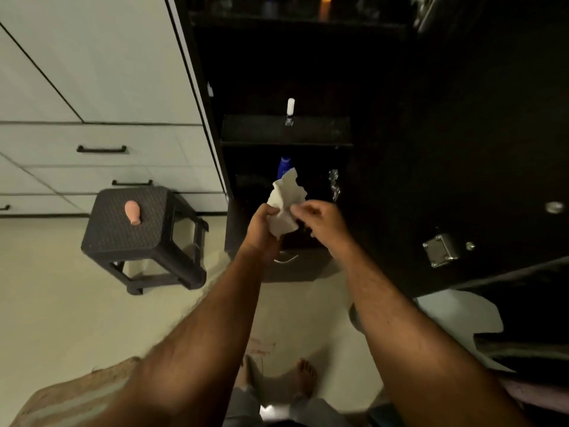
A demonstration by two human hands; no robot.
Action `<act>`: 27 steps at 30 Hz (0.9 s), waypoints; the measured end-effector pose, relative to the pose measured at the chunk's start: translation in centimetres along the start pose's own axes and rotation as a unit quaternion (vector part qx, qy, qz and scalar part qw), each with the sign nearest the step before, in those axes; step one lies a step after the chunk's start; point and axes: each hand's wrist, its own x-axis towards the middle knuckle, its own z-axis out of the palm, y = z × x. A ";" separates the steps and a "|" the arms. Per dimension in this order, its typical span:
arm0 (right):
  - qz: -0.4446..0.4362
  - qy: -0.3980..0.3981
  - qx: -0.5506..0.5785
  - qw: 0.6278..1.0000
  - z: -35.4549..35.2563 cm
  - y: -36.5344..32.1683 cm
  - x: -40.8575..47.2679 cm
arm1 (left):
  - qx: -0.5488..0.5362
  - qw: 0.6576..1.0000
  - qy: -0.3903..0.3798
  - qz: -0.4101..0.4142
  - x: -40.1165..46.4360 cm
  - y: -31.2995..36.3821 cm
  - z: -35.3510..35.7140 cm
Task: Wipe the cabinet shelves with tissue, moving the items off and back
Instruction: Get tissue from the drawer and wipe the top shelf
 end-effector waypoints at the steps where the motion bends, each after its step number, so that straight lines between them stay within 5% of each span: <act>1: 0.023 0.035 0.021 0.999 -0.3 -0.8 0.0 | -0.014 1.000 -0.009 0.009 -0.2 0.6 0.4; 3: 0.104 0.070 0.067 0.990 -0.8 -2.3 -0.3 | -0.038 0.999 -0.033 0.017 -0.9 2.0 1.4; 6: 0.243 0.013 0.179 0.953 -0.9 -4.3 -0.8 | -0.038 0.997 -0.048 0.035 -1.2 3.9 2.6; 9: 0.263 -0.016 0.277 0.924 -0.7 -6.3 -0.9 | -0.013 0.997 -0.059 0.054 -1.3 5.6 3.2; 21: -0.015 0.119 0.283 0.952 -1.0 -13.7 -1.3 | 0.207 0.961 -0.149 0.104 -2.8 10.9 3.1; 27: -0.095 0.165 0.223 0.956 -2.6 -15.4 -1.8 | 0.149 0.974 -0.144 0.095 -2.8 12.9 2.7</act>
